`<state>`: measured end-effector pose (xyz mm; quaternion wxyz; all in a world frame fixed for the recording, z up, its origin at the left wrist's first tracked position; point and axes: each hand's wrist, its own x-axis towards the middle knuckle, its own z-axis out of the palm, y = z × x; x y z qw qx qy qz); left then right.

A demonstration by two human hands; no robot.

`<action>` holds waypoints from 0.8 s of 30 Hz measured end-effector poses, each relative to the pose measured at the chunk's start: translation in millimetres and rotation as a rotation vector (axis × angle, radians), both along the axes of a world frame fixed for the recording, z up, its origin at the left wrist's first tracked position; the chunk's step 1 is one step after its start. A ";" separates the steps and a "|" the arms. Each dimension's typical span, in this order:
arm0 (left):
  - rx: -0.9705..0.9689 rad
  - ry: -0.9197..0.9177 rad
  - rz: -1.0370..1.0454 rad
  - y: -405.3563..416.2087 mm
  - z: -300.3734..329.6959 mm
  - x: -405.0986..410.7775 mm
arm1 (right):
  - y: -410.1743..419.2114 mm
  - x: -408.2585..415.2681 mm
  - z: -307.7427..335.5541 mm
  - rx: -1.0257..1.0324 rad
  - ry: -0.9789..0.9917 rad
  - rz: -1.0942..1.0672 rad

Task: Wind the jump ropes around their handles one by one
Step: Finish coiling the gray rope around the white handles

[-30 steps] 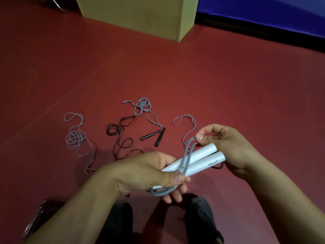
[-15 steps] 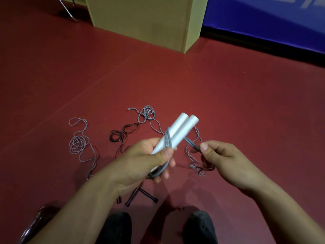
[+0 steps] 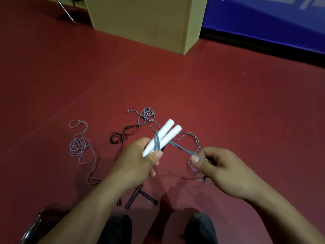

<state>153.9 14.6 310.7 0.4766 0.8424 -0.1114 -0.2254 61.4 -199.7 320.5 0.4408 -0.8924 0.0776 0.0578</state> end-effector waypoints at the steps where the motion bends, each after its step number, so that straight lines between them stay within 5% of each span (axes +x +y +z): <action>1: 0.034 -0.012 -0.014 0.7 -2.3 0.0 | 2.9 -1.3 0.1 0.021 -0.028 0.039; 8: 0.154 0.044 -0.223 1.5 -9.5 -4.8 | 12.7 -0.9 -6.2 -0.004 -0.261 0.178; 16: 0.294 -0.122 -0.570 0.5 -1.6 -13.4 | 6.5 5.1 -2.6 -0.176 -0.315 -0.128; 24: 0.107 0.024 -0.681 -2.0 2.9 -18.4 | 2.5 9.4 6.9 0.599 0.090 -0.350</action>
